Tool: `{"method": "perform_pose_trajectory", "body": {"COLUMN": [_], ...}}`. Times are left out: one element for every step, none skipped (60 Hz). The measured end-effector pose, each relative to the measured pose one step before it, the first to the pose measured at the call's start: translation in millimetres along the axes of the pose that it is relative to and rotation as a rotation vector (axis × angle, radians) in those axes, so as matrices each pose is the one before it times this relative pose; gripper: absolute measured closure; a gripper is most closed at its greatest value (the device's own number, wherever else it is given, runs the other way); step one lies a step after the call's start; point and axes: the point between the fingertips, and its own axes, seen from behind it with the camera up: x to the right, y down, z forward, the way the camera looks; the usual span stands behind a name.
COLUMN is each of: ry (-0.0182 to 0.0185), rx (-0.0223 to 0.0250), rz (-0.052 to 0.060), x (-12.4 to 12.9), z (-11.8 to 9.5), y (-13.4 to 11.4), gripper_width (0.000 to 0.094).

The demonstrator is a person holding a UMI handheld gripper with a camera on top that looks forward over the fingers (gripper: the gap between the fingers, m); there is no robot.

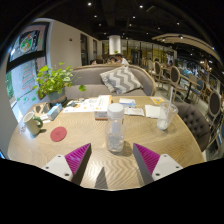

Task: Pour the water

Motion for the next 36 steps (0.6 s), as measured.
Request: {"method": "perform_pose_trajectory", "body": {"ry": [0.00375,0.00397,0.00290,0.00133,-0.00035,0.00207,0.00147,0.00016,-0.00066,-0.00141,-0.00223,-0.00362,-0.00402,-0.00285,-0.00215,-0.00100,-0.00085,-0.00076,-0.00112,-0.00257,-0.00193,0.00104,0.00323,0.00259,0.00154,0.00294,0.00553,0.00628,0.00172,-0.00024,-0.00053,-0.00040,-0.00044,0.00023,0.00050,0.00031], "rx": [0.00408,0.00444,0.00479,0.00427,0.00396,0.00228,0.00114,0.00173,0.00275,0.00418,0.00459,0.00471,0.00477,0.00481,0.00515,0.00465,0.00443,0.00285,0.00171,0.00227,0.00365,0.00182,-0.00039,0.00084,0.00215,0.00386,0.00632,0.00696,0.00488,0.00146,0.00130,0.00244,0.00171,0.00292,0.00229,0.00230], "rz": [0.0018,0.0027,0.0032,0.0030,0.0034,0.0029,0.0036,0.0035,0.0025,0.0014,-0.0001,-0.0018,-0.0040,-0.0055,-0.0059,-0.0061,-0.0061,-0.0059,-0.0052,-0.0047,-0.0040,-0.0029,-0.0021,-0.0014,0.0004,0.0009,-0.0008,-0.0013,-0.0005,0.0028,0.0026,0.0014,-0.0001,-0.0024,-0.0021,-0.0017], "x": [3.09,2.60,2.32,1.86,1.46,0.04,0.89,0.52,0.38,-0.13,-0.29,-0.94,-0.74,-1.00,-0.69,-0.60,-0.51,-0.56,-0.89,-1.22,-0.54,-0.34,-0.84,-0.18,0.02,0.25,1.24,1.44,0.36,0.69,-0.07,-0.13,0.06,0.17,-0.10,-0.13], "z": [6.28,6.41,6.42,6.05,8.64,4.22,5.45,5.04,5.31,4.90,4.71,5.00,6.32,5.30,3.63,3.42,3.64,3.30,3.32,3.01,2.87,2.72,2.08,1.03,1.14,0.69,0.73,0.54,0.42,1.42,-0.61,-0.28,-0.47,-0.32,-0.23,-0.45], "y": [-1.08,-1.27,-1.47,-1.17,-2.27,-0.20,-0.27,-0.50,-0.77,-0.94,-0.99,-0.74,-1.61,-0.75,-0.33,-0.36,-0.14,0.33,0.53,0.23,-0.16,0.56,0.85,0.50,0.02,-0.44,-1.05,-1.06,-0.58,0.17,-0.36,-0.45,-0.05,-0.39,-0.03,0.10], "gripper_width": [0.0079,0.0078,0.0079,0.0080,0.0083,0.0083,0.0085,0.0086,0.0087,0.0087,0.0088,0.0093,0.0102,0.0112,0.0121,0.0127,0.0132,0.0138,0.0148,0.0164,0.0183,0.0204,0.0227,0.0254,0.0287,0.0320,0.0366,0.0426,0.0436,0.0437,0.0440,0.0446,0.0448,0.0459,0.0459,0.0471]}}
